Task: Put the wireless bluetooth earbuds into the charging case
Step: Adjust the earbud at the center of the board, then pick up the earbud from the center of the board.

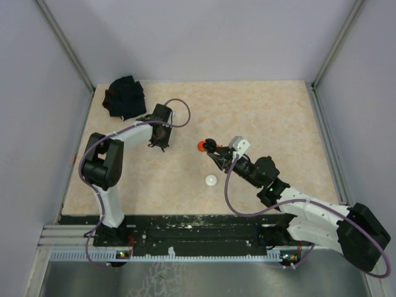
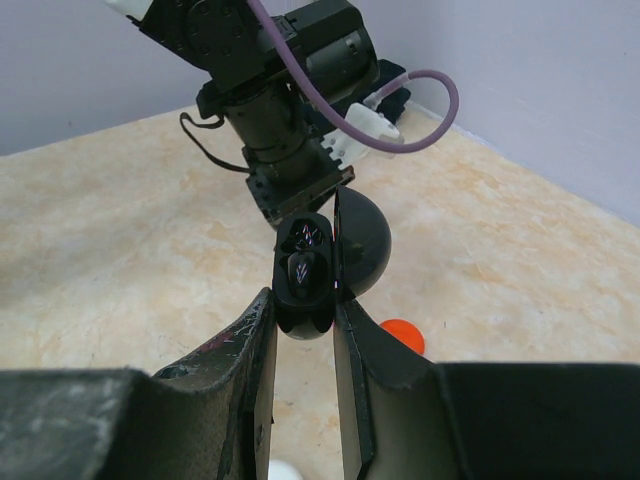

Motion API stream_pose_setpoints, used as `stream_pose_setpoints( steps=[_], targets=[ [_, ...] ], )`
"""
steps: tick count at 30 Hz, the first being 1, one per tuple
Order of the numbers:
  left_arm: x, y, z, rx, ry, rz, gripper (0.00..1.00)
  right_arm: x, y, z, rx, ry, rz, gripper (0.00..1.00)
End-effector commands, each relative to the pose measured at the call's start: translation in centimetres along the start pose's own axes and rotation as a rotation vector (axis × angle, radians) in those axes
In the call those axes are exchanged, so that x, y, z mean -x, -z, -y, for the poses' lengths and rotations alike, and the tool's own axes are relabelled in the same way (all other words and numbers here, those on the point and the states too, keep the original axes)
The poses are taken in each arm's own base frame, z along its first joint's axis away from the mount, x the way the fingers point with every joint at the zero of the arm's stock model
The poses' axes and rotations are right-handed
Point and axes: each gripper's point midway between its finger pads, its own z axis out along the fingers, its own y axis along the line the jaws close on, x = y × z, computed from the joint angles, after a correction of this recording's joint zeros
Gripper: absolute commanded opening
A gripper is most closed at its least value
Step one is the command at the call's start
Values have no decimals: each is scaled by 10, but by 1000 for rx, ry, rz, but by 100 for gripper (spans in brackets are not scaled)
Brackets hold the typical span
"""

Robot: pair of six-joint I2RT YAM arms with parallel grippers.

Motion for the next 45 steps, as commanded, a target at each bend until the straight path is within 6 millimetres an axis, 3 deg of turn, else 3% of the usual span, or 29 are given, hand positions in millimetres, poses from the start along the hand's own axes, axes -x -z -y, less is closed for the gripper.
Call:
stream_pose_setpoints(
  steps=[1, 8, 14, 17, 32, 45],
  targets=[
    [-47, 18, 17, -37, -42, -119, 22, 23, -2, 0, 8, -2, 79, 0],
    [-72, 41, 40, -143, -49, -135, 27, 24, -1, 0, 11, -4, 80, 0],
    [-67, 47, 40, -159, -72, -119, 40, 24, -2, 0, 12, -3, 78, 0],
    [-64, 47, 41, -165, -89, -115, 41, 26, -2, 0, 11, -4, 80, 0],
    [-66, 41, 30, -117, -154, -155, 36, 24, -3, -1, 13, -6, 78, 0],
    [-71, 29, 36, -134, -158, -160, 27, 23, -3, 0, 12, -5, 74, 0]
  ],
)
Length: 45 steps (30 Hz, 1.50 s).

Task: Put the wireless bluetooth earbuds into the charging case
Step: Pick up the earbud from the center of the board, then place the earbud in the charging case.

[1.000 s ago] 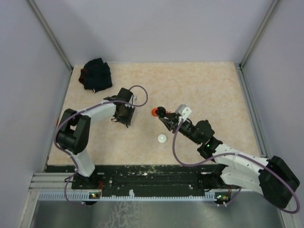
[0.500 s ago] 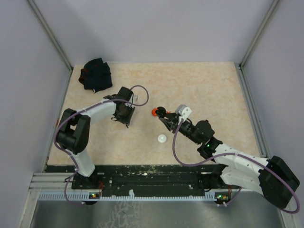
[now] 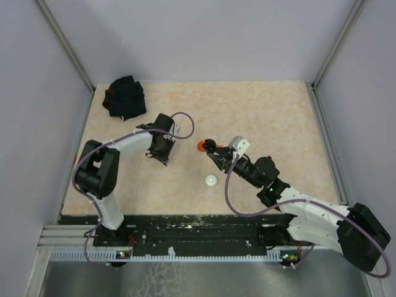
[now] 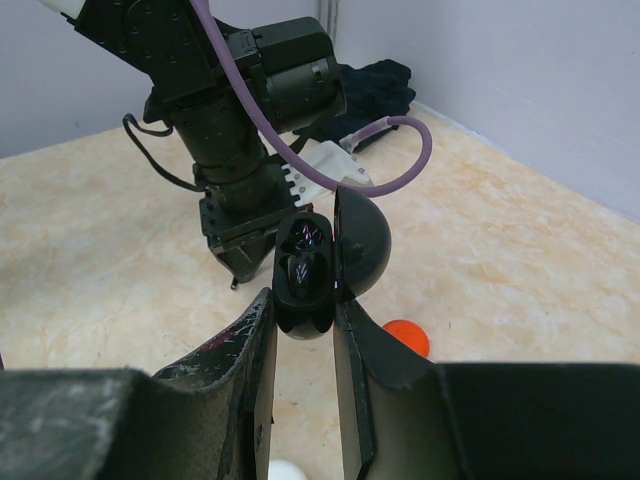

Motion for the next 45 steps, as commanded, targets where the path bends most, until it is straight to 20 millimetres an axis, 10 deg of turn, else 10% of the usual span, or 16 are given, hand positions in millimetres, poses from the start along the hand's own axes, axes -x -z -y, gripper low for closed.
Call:
stream_pose_setpoints(
  steps=[1, 9, 25, 33, 45],
  targets=[
    [2, -8, 2, -9, -14, -3, 26, 24, -3, 2, 1, 4, 76, 0],
    [24, 26, 3, 21, -29, 123, 15, 23, -3, 1, 4, 6, 70, 0],
    [94, 174, 46, 23, -181, 731, 3, 23, -4, 5, -11, 47, 93, 0],
    [102, 243, 82, -12, -308, 1054, 3, 20, -9, 13, -45, 108, 125, 0],
    [94, 293, 131, -14, -551, 1303, 3, 39, -15, 7, -3, 178, 242, 0]
  ],
)
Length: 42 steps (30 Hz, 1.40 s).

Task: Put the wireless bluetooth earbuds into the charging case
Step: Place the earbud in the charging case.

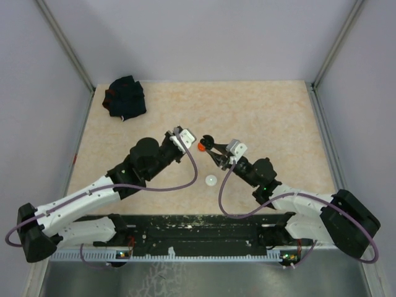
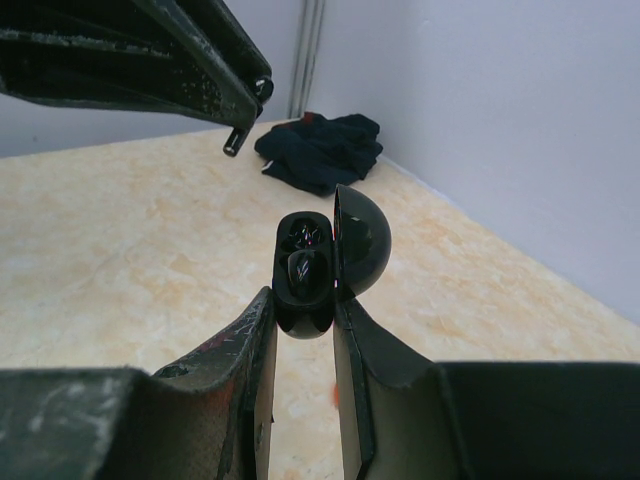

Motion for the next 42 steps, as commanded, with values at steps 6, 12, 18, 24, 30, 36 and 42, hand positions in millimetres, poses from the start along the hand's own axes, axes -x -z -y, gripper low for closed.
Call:
stream_pose_setpoints(
  steps=[6, 12, 18, 24, 30, 36, 42],
  targets=[
    [50, 2, 11, -1, -177, 219, 3, 42, -8, 2, 19, 36, 159, 0],
    [55, -2, 26, -56, -239, 262, 2, 45, -8, 1, 24, 25, 159, 0],
    [54, -1, 38, -105, -261, 295, 3, 50, -6, 2, 22, 22, 172, 0],
    [48, -3, 43, -108, -287, 295, 3, 57, -5, 1, 26, 15, 187, 0],
    [42, -6, 42, -83, -321, 298, 3, 62, -5, -1, 40, -7, 194, 0],
    [41, -7, 41, -67, -340, 301, 3, 63, -4, -3, 46, -19, 196, 0],
    [37, -10, 41, -58, -357, 295, 3, 64, -4, -5, 57, -25, 198, 0]
  ],
)
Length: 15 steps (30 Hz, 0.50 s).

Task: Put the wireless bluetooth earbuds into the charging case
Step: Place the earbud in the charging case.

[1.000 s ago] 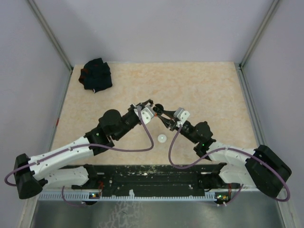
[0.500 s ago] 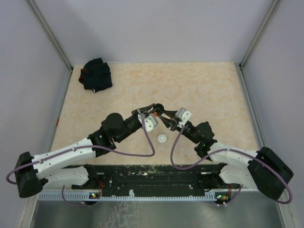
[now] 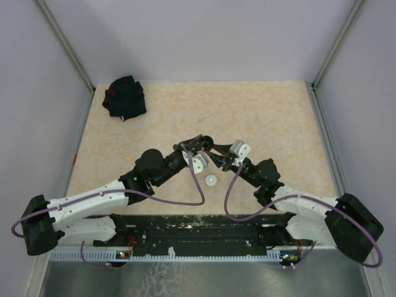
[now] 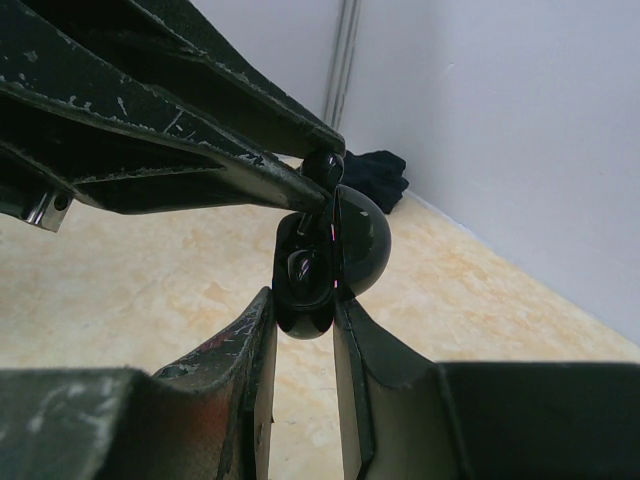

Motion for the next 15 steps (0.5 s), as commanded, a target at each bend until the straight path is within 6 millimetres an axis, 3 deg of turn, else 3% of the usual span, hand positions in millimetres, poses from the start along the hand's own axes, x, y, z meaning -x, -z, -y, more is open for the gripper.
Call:
stream_pose_setpoints(
  steps=[1, 15],
  targets=[
    [6, -1, -2, 22, -18, 29, 3, 36, -8, 5, 0, 6, 106, 0],
    [3, 2, 10, -27, -18, 9, 4, 39, -7, 10, -33, -5, 106, 0]
  ],
)
